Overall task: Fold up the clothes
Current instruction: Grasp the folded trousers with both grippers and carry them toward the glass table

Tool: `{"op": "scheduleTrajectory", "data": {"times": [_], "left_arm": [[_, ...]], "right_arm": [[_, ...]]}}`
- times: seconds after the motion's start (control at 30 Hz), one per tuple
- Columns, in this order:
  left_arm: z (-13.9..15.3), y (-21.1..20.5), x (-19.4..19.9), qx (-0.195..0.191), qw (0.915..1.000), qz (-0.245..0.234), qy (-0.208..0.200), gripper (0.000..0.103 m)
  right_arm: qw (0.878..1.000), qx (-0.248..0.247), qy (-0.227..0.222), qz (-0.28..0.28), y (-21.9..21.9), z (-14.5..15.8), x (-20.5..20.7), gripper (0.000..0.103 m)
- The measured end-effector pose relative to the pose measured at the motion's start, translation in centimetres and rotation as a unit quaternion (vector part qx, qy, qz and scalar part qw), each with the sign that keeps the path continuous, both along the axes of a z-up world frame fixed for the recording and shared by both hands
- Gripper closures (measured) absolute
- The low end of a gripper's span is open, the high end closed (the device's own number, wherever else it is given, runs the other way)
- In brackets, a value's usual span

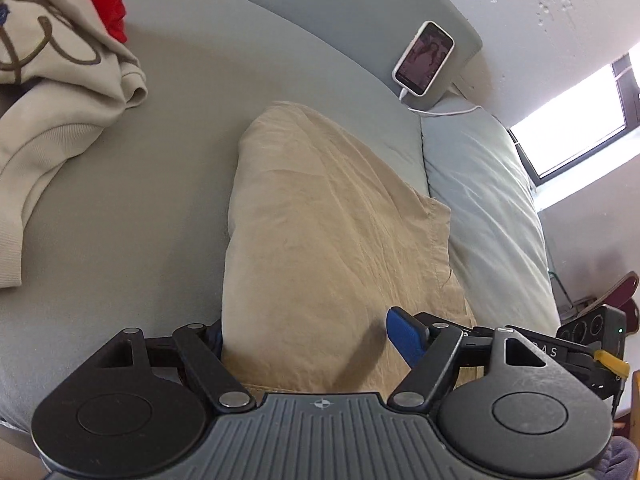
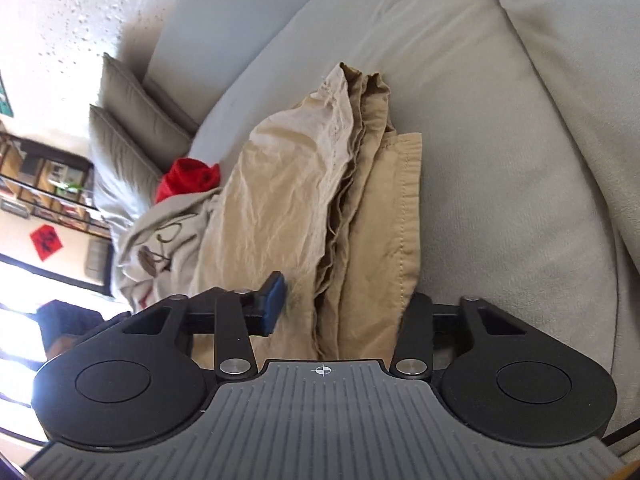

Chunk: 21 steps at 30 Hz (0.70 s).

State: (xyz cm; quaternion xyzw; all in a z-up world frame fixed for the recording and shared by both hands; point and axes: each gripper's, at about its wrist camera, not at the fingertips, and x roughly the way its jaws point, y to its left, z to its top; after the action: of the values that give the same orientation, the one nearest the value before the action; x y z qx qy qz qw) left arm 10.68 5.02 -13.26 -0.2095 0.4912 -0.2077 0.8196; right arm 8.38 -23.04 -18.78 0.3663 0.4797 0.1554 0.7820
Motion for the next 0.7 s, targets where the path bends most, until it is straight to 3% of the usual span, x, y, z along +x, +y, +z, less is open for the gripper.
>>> {"op": "scheduleTrajectory", "data": {"times": [0.1,0.17,0.27,0.4,0.5,0.7], "left_arm": [[1.6,-1.4,-1.2,0.069,0.9971,-0.012,-0.030,0.055],[3.2,-3.4,-2.1,0.132,0.9880,-0.039,-0.069,0.064],[5.4,-5.2,-3.5,0.166,0.9794,-0.060,-0.098,0.072],[7.7,-6.2,-4.5,0.117,0.9858,-0.073,-0.096,0.071],[8.9,-8.2,-5.1,0.071,0.9901,-0.088,-0.083,0.071],[10.6,-16.9,-6.5,0.037,0.9850,-0.142,-0.091,0.071]], "right_arm": [[0.999,-0.030,-0.011,-0.019,0.4,0.8,-0.9,0.079],[0.998,-0.058,-0.017,-0.031,1.0,1.9,-1.5,0.084],[0.993,-0.102,-0.034,-0.044,2.0,4.2,-2.7,0.090],[0.988,-0.123,-0.053,-0.072,0.8,7.8,-5.6,0.091],[0.988,-0.077,-0.053,-0.122,-3.2,10.2,-8.4,0.091],[0.973,-0.096,-0.066,-0.198,-10.6,14.3,-14.0,0.091]]}}
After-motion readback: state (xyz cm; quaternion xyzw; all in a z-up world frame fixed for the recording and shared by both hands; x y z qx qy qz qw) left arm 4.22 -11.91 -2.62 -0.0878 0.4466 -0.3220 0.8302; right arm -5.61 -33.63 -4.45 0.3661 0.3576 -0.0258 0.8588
